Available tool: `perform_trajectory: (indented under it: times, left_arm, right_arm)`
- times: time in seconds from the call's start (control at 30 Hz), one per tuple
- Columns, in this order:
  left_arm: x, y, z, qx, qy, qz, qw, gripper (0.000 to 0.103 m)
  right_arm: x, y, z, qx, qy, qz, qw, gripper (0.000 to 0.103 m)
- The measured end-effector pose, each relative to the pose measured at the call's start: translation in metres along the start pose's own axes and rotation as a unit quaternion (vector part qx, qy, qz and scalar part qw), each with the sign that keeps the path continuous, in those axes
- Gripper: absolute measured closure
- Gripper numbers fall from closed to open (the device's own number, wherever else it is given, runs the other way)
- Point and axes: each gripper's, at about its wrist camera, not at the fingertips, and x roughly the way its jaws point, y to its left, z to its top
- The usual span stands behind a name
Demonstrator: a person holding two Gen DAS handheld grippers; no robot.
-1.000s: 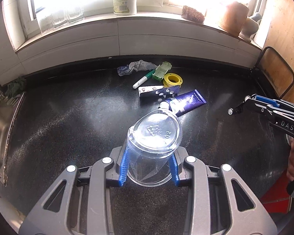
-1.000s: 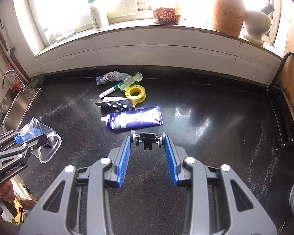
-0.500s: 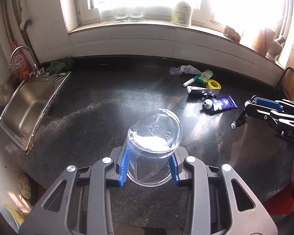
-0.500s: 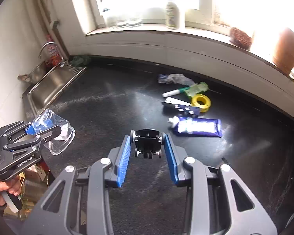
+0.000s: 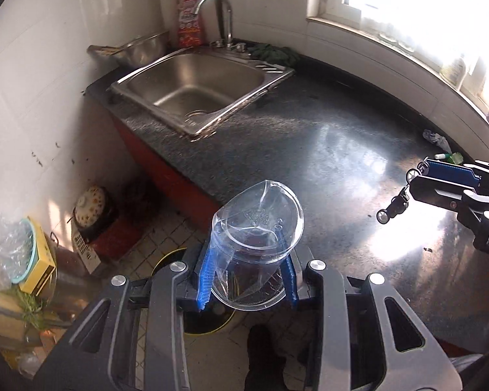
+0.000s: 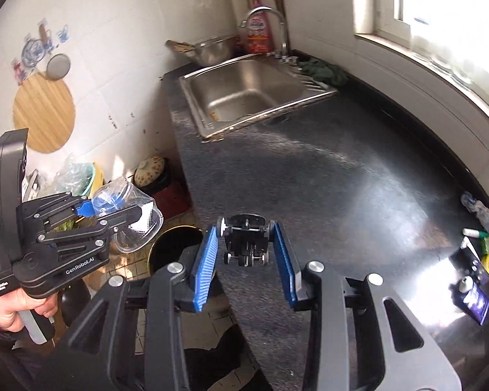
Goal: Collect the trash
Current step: 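Carry the cup and toy car with both tools to the trash bin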
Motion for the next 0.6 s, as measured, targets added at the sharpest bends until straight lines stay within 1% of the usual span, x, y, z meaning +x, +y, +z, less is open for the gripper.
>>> perform_trajectory:
  times: [0.13, 0.23, 0.43, 0.53, 0.6]
  left_arm:
    - [0.000, 0.049, -0.023, -0.045, 0.014, 0.030, 0.9984, 0.069]
    - [0.006, 0.077, -0.040, -0.065, 0.027, 0.043, 0.9966, 0.069]
    - [0.033, 0.120, -0.076, -0.093, 0.039, 0.047, 0.9938, 0.069]
    - [0.054, 0.134, -0.093, -0.109, 0.046, 0.039, 0.9922, 0.069]
    - [0.071, 0.137, -0.103, -0.111, 0.050, 0.035, 0.9920, 0.069]
  right_arm:
    - [0.035, 0.053, 0.011, -0.041, 0.029, 0.044, 0.998, 0.067]
    - [0.062, 0.084, 0.012, -0.060, 0.051, 0.068, 0.995, 0.067]
    - [0.113, 0.133, 0.007, -0.086, 0.085, 0.088, 0.989, 0.067]
    - [0.141, 0.150, 0.003, -0.100, 0.102, 0.093, 0.985, 0.067]
    - [0.159, 0.158, 0.000, -0.104, 0.113, 0.093, 0.984, 0.067]
